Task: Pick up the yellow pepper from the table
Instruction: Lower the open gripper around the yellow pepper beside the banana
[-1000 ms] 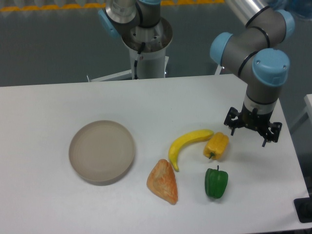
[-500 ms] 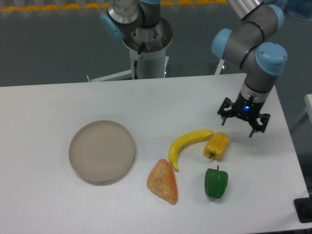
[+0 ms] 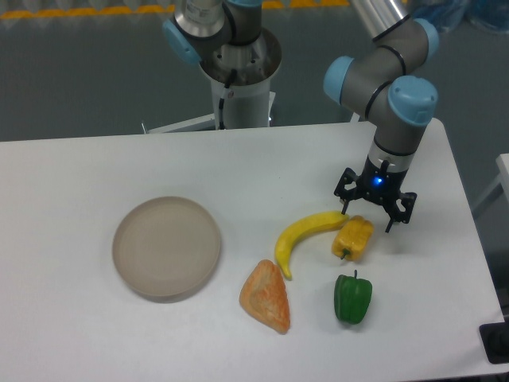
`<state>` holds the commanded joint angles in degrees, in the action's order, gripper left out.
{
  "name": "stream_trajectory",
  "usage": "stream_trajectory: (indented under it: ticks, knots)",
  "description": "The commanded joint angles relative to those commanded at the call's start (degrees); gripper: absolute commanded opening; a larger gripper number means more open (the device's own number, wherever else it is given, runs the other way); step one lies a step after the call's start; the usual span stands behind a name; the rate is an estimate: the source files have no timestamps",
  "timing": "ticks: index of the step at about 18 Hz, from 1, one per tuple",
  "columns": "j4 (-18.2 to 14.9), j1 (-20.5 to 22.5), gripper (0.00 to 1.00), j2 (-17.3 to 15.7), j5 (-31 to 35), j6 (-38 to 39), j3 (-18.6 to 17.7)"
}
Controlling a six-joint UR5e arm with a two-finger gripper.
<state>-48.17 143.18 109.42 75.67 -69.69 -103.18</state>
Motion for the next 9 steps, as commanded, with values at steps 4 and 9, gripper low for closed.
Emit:
stream_trajectory:
  ticks: [4,9]
  knots:
    - [0.18,-0.88,1.0,1.14,1.05,-0.18,0.26]
    - [0.18,-1.67,1.0,2.37,1.23,0.08,0.35]
